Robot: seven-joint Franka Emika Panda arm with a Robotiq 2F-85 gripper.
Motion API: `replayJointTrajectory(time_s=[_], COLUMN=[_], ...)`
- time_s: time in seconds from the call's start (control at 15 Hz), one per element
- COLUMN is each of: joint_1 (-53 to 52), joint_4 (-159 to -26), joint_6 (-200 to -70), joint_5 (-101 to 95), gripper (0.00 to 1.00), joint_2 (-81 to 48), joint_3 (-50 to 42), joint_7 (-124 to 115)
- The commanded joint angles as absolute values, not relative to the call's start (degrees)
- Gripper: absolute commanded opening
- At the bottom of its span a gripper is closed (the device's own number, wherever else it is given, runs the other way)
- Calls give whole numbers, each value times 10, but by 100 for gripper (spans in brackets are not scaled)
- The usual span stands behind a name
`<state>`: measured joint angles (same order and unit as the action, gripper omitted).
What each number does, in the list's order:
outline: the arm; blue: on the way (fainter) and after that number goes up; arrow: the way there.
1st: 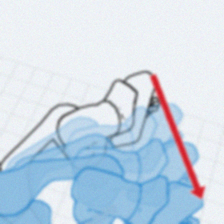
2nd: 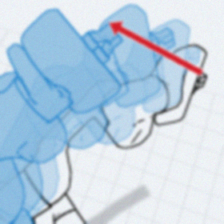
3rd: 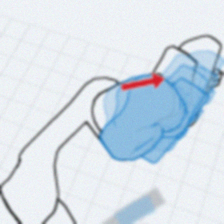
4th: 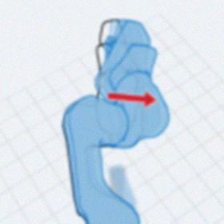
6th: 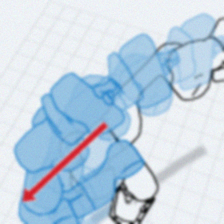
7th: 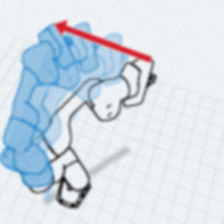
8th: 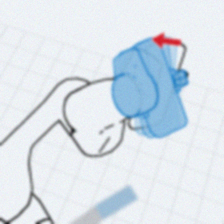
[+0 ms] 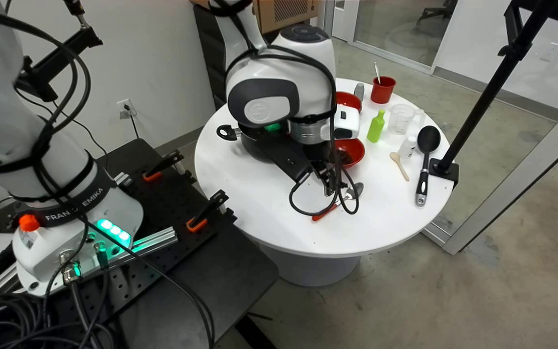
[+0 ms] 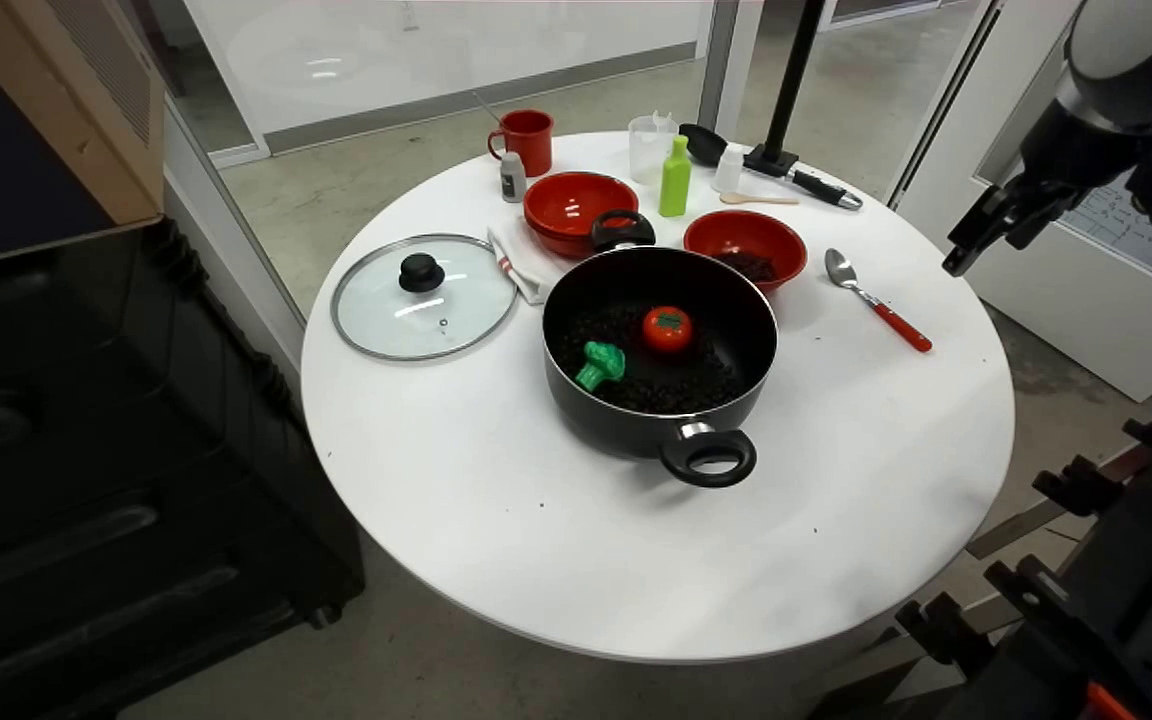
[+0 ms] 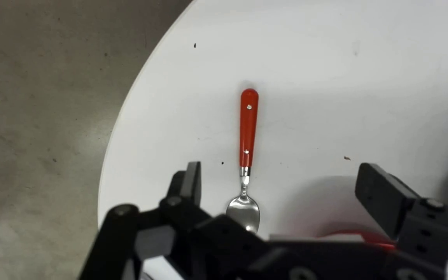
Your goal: Use the spoon to scoop out some of the contents in the red bowl into the black pot
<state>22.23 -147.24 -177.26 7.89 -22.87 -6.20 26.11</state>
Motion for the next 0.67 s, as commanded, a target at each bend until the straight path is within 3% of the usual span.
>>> replayJointTrajectory(time_s=[0.0, 0.6], joint_1=[231, 323], joint_4=[-1459, -1407], joint_6=[-1802, -1794], joint_5=[75, -16], gripper=[100, 100], joint_2=[-258, -322], joint_3=[-58, -24], joint_7=[270, 237])
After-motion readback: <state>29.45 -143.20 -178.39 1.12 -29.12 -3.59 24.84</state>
